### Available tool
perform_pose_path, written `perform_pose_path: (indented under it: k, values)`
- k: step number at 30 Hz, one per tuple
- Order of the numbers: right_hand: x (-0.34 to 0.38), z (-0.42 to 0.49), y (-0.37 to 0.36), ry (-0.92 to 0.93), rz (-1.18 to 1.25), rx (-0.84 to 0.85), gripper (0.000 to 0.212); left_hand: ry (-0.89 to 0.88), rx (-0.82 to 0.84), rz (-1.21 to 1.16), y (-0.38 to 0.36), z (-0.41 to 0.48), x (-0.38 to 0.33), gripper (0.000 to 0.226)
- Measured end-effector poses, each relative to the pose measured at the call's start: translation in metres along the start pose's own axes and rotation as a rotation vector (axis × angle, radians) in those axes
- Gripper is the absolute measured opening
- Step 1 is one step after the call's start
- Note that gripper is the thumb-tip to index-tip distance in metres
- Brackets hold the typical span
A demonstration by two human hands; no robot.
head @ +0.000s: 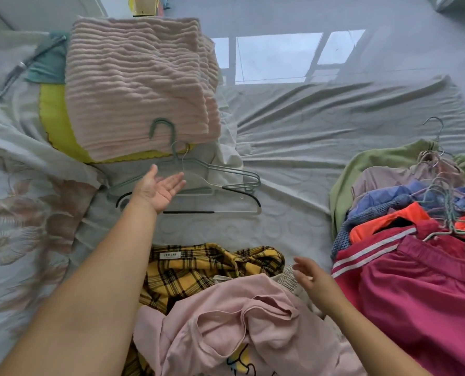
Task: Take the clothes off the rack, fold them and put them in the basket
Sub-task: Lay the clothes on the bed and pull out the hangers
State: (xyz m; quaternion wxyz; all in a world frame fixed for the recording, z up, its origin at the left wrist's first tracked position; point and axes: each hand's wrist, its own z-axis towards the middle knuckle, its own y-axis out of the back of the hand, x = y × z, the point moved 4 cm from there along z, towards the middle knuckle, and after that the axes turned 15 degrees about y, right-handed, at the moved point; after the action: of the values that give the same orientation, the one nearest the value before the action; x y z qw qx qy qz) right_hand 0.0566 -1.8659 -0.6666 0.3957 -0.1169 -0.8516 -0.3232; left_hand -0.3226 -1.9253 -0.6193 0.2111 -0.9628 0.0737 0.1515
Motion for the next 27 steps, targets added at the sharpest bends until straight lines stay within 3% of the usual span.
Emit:
perform_pose_path:
  k: [9, 20, 23, 27]
  values:
    - [-0.050, -0.018, 0.064, -0.076, -0.082, -0.137, 0.032, 0.189, -0.128, 0.240, 0.029, -0.037, 0.132, 0.036]
    - [-0.122, 0.009, 0.256, -0.088, -0.512, -0.287, 0.040, 0.247, -0.202, 0.353, 0.005, -0.113, 0.264, 0.027]
    - [-0.153, 0.019, 0.304, -0.138, -0.583, -0.272, 0.042, 0.259, -0.228, 0.310, -0.008, -0.118, 0.303, 0.027]
    - [-0.180, 0.018, 0.334, -0.198, -0.655, -0.083, 0.051, 0.232, -0.288, 0.294, -0.033, -0.119, 0.356, 0.022]
